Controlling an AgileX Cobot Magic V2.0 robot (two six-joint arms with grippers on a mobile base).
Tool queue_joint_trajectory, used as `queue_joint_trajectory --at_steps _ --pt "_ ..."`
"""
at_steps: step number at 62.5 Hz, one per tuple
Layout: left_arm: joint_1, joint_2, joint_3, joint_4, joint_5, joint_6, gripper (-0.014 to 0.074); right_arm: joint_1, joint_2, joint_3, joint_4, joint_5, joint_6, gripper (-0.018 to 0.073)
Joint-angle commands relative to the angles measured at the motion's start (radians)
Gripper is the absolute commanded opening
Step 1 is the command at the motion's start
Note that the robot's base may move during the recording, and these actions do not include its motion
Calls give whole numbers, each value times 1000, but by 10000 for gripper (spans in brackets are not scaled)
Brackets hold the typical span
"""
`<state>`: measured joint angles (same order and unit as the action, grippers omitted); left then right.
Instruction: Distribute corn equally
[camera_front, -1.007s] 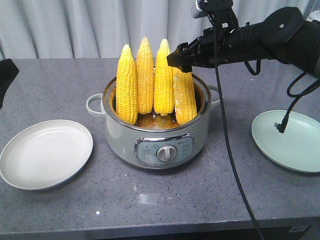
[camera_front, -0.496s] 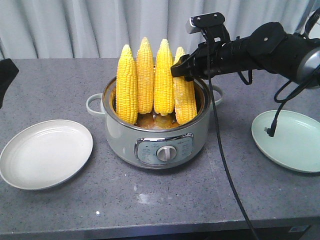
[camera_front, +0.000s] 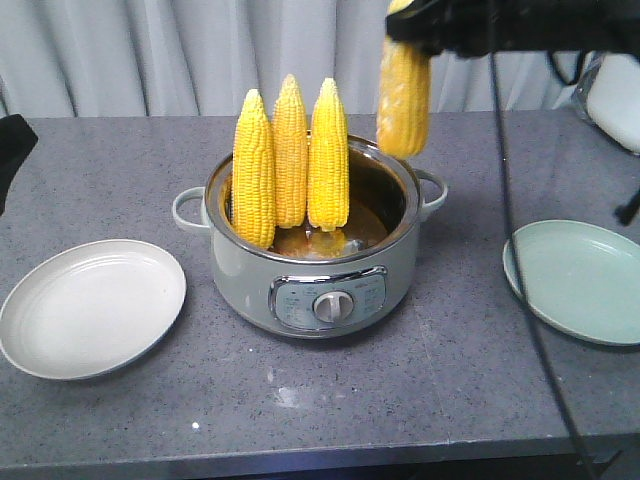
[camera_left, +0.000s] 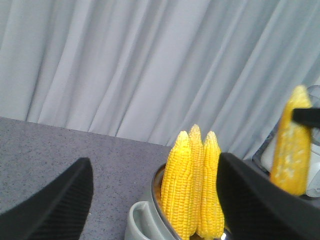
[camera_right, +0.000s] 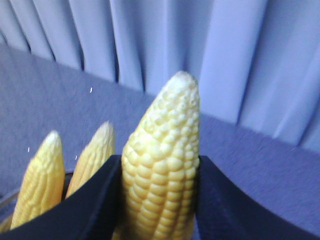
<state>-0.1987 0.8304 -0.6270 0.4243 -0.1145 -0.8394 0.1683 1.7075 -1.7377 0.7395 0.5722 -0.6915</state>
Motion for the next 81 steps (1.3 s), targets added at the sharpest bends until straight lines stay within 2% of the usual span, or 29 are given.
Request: queue_joint_trajectory --at_steps 1,8,18,23,28,35,46,60,70,81 --pt "-6 1 -34 -6 -73 -7 502 -80 -139 -42 29 -13 19 -8" --pt "-6 1 -34 -6 -73 -7 502 -218 -221 -42 27 93 47 -6" --pt "-6 1 -34 -6 -70 -7 502 -452 -262 -34 25 346 116 -6" --pt "-6 1 -34 -6 -70 -7 502 -538 -248 -18 24 453 119 -3" --pt "-6 1 -34 -6 -70 -7 502 -591 -227 30 25 498 118 -2" --pt "-6 1 -34 -6 -69 -7 502 -609 -193 139 26 494 90 -2" --pt "-6 1 -34 -6 -65 -7 502 -593 -106 288 57 381 -8 1" --pt "-6 4 -34 -6 -59 -7 502 -593 0 314 56 368 -52 35" --pt "-6 26 -34 -6 -57 -7 502 -593 48 314 55 372 -73 152" --pt "-6 78 -35 -6 -75 -7 502 -593 69 314 51 365 -77 400"
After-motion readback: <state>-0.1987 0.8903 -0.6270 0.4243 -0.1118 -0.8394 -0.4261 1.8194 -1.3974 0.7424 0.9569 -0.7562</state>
